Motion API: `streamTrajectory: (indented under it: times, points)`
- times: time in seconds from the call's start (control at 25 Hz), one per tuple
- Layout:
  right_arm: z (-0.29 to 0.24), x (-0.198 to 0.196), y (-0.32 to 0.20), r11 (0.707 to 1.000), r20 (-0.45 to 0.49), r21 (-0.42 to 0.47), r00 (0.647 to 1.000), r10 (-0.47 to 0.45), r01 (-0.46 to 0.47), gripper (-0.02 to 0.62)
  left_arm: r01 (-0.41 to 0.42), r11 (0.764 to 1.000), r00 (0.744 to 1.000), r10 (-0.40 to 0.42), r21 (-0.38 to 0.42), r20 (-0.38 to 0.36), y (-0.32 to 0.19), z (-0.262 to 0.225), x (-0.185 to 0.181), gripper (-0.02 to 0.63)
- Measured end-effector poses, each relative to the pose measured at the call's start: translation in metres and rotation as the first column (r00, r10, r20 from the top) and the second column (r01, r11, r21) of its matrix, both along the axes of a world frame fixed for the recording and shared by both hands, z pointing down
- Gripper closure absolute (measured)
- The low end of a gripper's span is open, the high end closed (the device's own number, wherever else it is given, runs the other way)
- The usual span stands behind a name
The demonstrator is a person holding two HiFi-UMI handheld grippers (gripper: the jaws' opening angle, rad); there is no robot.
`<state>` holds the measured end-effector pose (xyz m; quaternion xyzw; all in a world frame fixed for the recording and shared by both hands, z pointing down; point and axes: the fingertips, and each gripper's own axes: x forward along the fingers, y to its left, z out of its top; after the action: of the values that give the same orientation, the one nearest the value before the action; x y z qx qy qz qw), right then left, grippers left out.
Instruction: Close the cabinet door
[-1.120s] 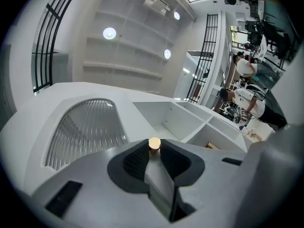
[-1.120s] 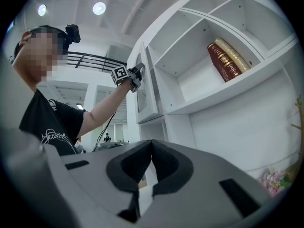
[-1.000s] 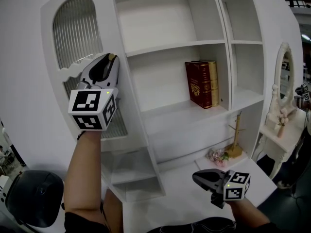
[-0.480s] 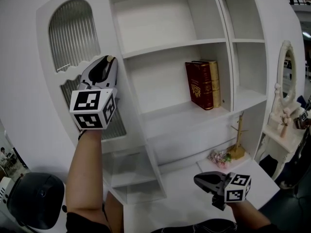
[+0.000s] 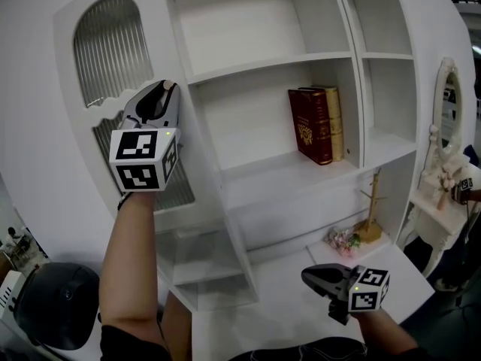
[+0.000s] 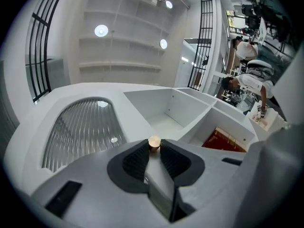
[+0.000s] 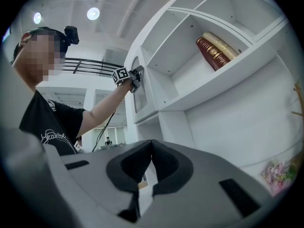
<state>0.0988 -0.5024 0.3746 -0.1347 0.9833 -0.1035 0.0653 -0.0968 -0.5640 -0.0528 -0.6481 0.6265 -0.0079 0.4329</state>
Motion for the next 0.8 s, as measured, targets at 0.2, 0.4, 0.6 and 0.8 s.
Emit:
streamTrajectory:
  times: [0.2, 0.4, 0.6, 0.8]
  points:
    - [-0.006, 0.004, 0.008, 1.000, 0.003, 0.007, 1.000, 0.004, -0.004, 0.589, 0.032, 0.998, 0.999, -0.031, -0.058, 0.010, -0.002, 0.000, 0.000, 0.528]
    - [-0.010, 0.011, 0.017, 1.000, -0.001, 0.015, 1.000, 0.021, -0.021, 0.589, 0.039, 0.992, 0.999, -0.037, -0.116, 0.024, -0.005, 0.002, 0.002, 0.526]
    - [-0.017, 0.018, 0.030, 0.998, -0.005, 0.022, 0.998, 0.055, -0.055, 0.589, 0.007, 0.988, 1.000, -0.003, -0.155, 0.022, -0.006, 0.004, 0.008, 0.484]
    - [-0.021, 0.025, 0.046, 0.995, 0.000, 0.021, 0.995, 0.097, -0.097, 0.589, -0.044, 0.984, 0.999, 0.044, -0.170, -0.002, -0.002, 0.004, 0.010, 0.414]
